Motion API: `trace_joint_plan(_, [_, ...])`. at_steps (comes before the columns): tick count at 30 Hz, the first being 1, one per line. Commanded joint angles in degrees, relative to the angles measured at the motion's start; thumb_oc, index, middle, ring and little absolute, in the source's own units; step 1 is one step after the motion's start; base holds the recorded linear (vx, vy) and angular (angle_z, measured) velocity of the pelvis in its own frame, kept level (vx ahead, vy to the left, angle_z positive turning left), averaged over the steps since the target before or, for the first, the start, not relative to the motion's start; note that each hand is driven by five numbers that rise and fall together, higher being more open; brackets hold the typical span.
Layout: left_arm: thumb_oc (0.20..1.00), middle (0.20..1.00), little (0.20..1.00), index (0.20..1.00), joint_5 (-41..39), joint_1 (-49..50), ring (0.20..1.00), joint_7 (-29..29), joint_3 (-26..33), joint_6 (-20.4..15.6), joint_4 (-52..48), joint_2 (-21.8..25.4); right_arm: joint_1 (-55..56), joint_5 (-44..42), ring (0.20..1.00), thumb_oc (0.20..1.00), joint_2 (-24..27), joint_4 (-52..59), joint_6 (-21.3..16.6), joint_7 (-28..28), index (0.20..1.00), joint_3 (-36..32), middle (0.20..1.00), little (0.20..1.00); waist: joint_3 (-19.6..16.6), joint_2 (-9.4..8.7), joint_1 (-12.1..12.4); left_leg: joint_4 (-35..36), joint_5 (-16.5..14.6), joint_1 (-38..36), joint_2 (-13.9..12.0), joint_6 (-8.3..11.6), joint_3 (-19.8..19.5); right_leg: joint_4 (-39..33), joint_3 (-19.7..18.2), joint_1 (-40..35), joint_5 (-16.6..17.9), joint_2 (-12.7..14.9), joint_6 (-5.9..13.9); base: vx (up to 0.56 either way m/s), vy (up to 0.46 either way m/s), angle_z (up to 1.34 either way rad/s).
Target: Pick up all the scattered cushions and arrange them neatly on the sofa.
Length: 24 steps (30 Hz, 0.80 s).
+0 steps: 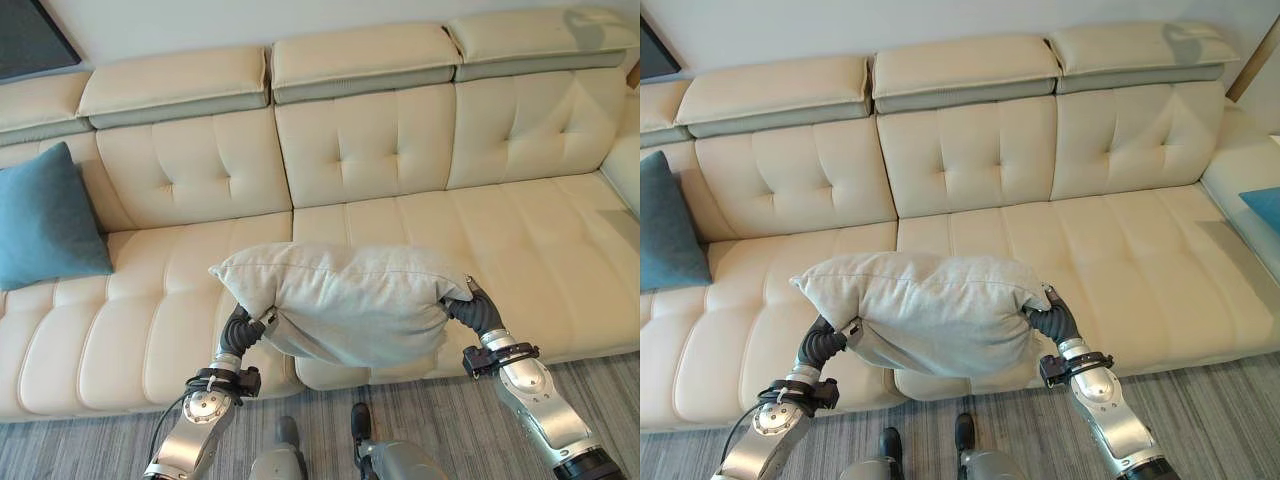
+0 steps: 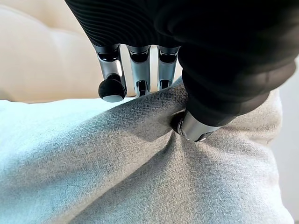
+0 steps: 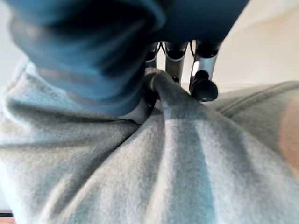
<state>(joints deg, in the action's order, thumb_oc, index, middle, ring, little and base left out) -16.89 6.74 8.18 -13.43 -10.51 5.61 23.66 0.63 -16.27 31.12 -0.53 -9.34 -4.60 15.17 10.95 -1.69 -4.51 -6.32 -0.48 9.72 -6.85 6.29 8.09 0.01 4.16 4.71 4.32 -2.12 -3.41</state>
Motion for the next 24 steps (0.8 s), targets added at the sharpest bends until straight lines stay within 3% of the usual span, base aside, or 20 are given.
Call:
trace_joint_plan(1, [0.200, 0.200, 0.200, 0.200, 1.75, -3.87, 0.200, -1.49, -0.90, -5.54, -7.19, -0.40, -4.53, 2.46, 0.200, 0.200, -1.63, 8.75, -5.04, 1.76, 0.200, 1.72, 0.200, 0.200, -1.48, 0.73, 1.45, 0.14, -0.01, -3.22, 0.77, -1.35, -0.07, 4.10, -0.94, -1.72, -7.07, 5.08, 7.78, 0.10, 0.082, -0.09])
trace_joint_plan(7, [0.200, 0.200, 0.200, 0.200, 3.88, -4.48, 0.200, 0.48, 0.76, -5.59, -5.64, 1.25, -8.63, 4.42, 0.200, 0.200, -3.10, 7.99, -4.77, 0.59, 0.200, 3.41, 0.200, 0.200, -2.61, 0.66, 2.63, 3.34, -0.72, -7.91, 2.19, -2.23, 0.53, 1.99, -1.50, -4.52, -6.52, 6.26, 8.51, 0.12, 0.129, -0.01])
trace_joint_plan(11, [0.200, 0.200, 0.200, 0.200, 4.22, -9.83, 0.200, 3.77, 1.69, -6.25, -3.50, 2.54, -17.35, 5.79, 0.200, 0.200, -5.07, 5.59, -4.98, -2.14, 0.200, 5.75, 0.200, 0.200, -1.82, 0.17, 3.87, 3.31, -1.87, -7.14, 3.23, -3.11, 0.46, 1.52, -2.03, -3.61, -5.76, 7.37, 9.34, -0.01, 0.110, 0.00])
trace_joint_plan(17, [0.200, 0.200, 0.200, 0.200, 4.33, -23.81, 0.200, 9.51, -0.93, -7.39, 2.56, 2.82, -31.46, 4.96, 0.200, 0.200, -9.79, -2.62, -5.69, -7.46, 0.200, 7.86, 0.200, 0.200, 0.68, -0.37, 5.54, 1.87, -1.94, -1.00, 4.09, -3.61, 0.09, 2.45, -2.73, 2.12, -4.48, 8.25, 10.03, -0.12, 0.034, 0.08])
trace_joint_plan(23, [0.200, 0.200, 0.200, 0.200, 2.97, -52.00, 0.200, 17.47, -9.51, -9.01, 21.44, 3.82, -56.05, 3.51, 0.200, 0.200, -10.71, -23.21, -6.03, -14.95, 0.200, 11.08, 0.200, 0.200, 3.82, -0.54, 7.80, 0.72, -0.39, 6.18, 4.56, -3.07, -1.16, 3.92, -2.17, 9.09, -2.95, 8.63, 10.81, -0.06, -0.026, 0.11])
trace_joint_plan(24, [0.200, 0.200, 0.200, 0.200, 2.91, -52.30, 0.200, 17.46, -9.57, -9.12, 21.67, 3.80, -56.32, 3.45, 0.200, 0.200, -10.67, -23.45, -6.15, -14.94, 0.200, 11.07, 0.200, 0.200, 3.92, -0.53, 7.81, 0.70, -0.38, 6.26, 4.56, -3.07, -1.19, 3.95, -2.15, 9.17, -2.96, 8.64, 10.81, 0.01, -0.042, 0.21])
